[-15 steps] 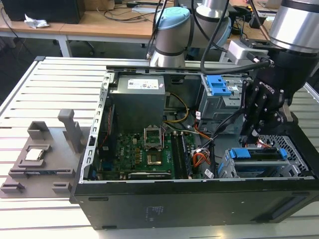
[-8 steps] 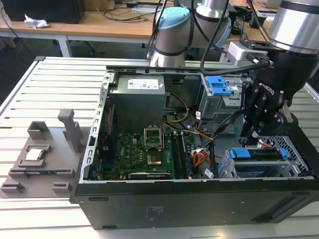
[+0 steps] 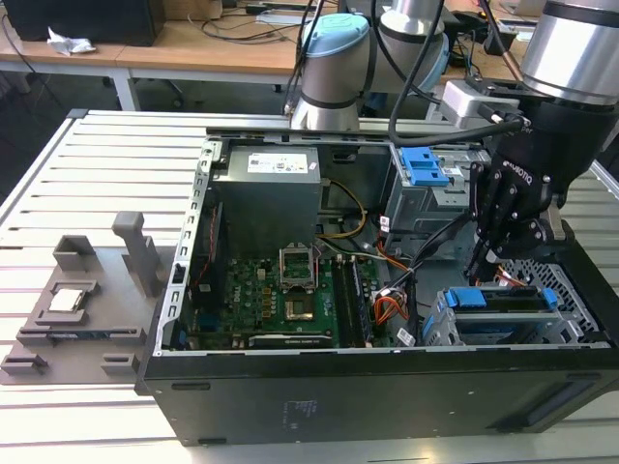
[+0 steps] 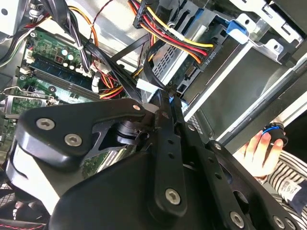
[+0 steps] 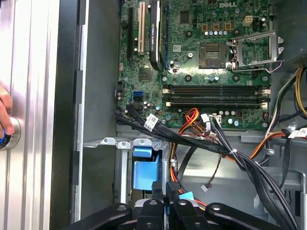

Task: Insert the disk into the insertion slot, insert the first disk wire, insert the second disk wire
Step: 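Insert the second disk wire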

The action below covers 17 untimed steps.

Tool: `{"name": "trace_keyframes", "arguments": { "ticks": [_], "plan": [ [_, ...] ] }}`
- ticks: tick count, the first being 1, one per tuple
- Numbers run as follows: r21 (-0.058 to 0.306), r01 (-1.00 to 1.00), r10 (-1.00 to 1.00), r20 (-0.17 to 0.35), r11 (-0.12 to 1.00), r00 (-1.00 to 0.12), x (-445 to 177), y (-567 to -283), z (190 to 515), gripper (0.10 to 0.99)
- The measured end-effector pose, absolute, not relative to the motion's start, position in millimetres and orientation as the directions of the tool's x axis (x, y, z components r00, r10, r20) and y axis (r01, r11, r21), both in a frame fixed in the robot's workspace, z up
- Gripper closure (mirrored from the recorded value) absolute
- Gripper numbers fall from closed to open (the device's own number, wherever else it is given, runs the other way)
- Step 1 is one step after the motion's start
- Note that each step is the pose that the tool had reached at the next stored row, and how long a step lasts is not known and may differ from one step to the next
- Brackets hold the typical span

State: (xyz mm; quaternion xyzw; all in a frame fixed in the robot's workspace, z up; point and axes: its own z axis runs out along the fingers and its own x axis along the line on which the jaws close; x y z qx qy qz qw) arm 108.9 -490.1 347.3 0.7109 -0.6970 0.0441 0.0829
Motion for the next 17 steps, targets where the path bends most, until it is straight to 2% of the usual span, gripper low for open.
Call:
{"name": "trace_keyframes", "arguments": {
  "ticks": [12,17],
  "plan": [
    [0.059,-0.998,-0.985,0.17,-0.015,0.025,116.6,-493.2,347.2,0.937],
    [0.059,-0.998,-0.99,0.141,-0.017,0.025,116.5,-496.0,346.4,0.937]
  ]
}}
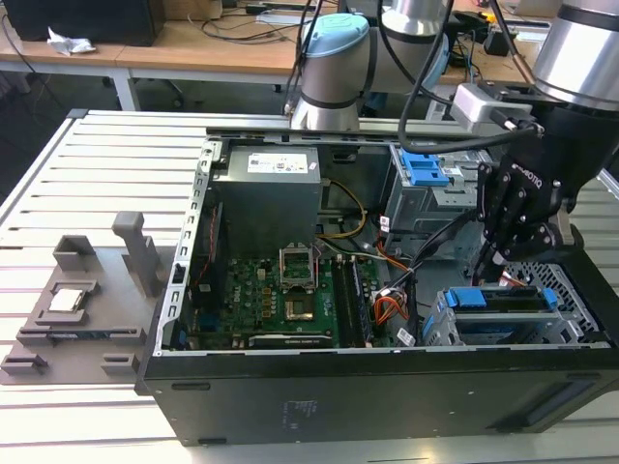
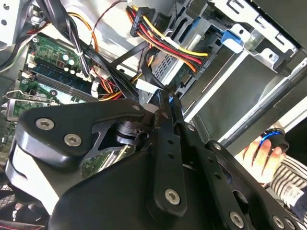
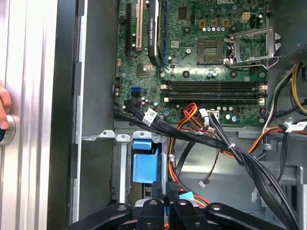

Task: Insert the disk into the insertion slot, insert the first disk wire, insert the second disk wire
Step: 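Insert the second disk wire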

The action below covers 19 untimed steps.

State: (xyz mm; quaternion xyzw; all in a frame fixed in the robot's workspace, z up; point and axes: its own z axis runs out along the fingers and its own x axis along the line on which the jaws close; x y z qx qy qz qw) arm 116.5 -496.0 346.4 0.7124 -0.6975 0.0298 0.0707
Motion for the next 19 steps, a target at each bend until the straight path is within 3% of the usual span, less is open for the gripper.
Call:
{"name": "trace_keyframes", "arguments": {
  "ticks": [8,13,19],
  "plan": [
    [0.058,-0.998,-0.997,0.077,-0.021,0.025,117,-515,346,0.937],
    [0.057,-0.998,-1.0,0.005,-0.025,0.025,118,-528,345,0.937],
    [0.058,-0.998,-1.0,-0.017,-0.026,0.025,123,-539,345,0.937]
  ]
}}
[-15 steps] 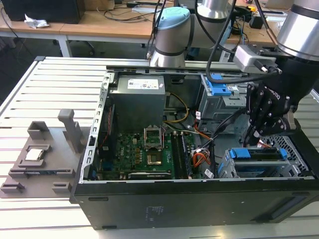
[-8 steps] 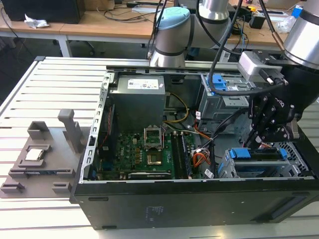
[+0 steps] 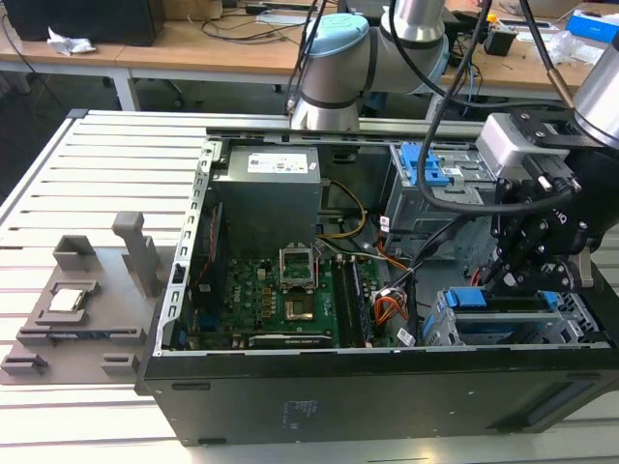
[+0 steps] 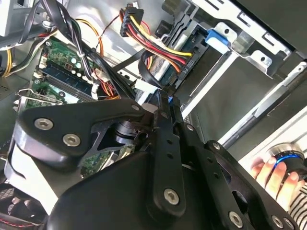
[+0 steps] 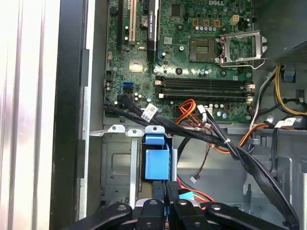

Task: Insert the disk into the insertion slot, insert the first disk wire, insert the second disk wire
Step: 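Insert the second disk wire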

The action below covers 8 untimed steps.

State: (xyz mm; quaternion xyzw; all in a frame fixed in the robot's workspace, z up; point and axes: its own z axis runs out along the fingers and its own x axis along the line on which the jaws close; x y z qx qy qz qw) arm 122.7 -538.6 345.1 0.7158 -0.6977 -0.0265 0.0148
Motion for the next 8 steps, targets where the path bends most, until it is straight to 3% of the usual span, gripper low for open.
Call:
{"name": "trace_keyframes", "arguments": {
  "ticks": [8],
  "plan": [
    [0.058,-0.998,-0.999,-0.038,-0.027,0.025,126.8,-539.7,344.4,0.937]
  ]
}}
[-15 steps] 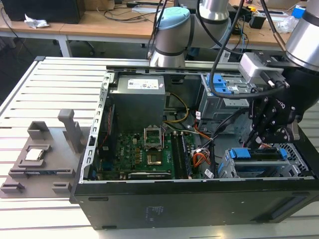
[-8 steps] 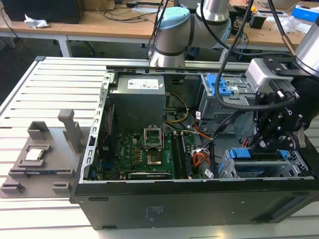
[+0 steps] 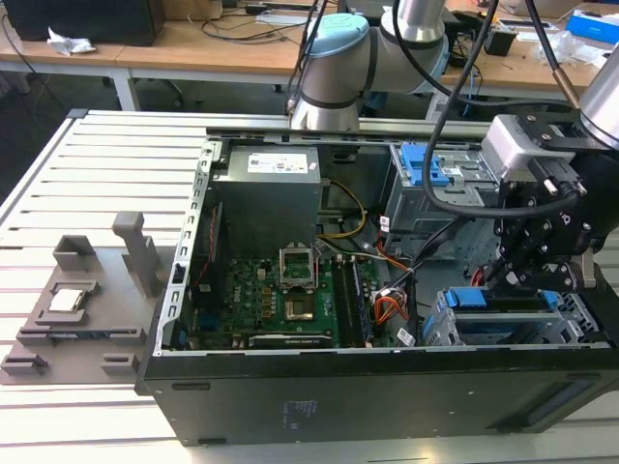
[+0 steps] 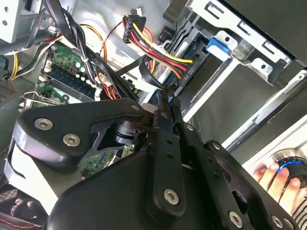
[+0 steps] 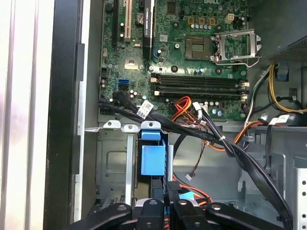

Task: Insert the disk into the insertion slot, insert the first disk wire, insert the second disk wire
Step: 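Insert the second disk wire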

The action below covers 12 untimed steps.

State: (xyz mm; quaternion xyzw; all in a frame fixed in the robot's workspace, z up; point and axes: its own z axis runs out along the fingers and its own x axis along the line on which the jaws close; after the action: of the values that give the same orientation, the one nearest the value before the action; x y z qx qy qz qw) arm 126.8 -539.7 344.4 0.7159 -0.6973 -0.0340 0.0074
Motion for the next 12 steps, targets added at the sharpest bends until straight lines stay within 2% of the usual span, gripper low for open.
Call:
{"name": "trace_keyframes", "arguments": {
  "ticks": [12],
  "plan": [
    [0.059,-0.998,-0.999,-0.039,-0.027,0.025,130.6,-543.1,341.8,0.937]
  ]
}}
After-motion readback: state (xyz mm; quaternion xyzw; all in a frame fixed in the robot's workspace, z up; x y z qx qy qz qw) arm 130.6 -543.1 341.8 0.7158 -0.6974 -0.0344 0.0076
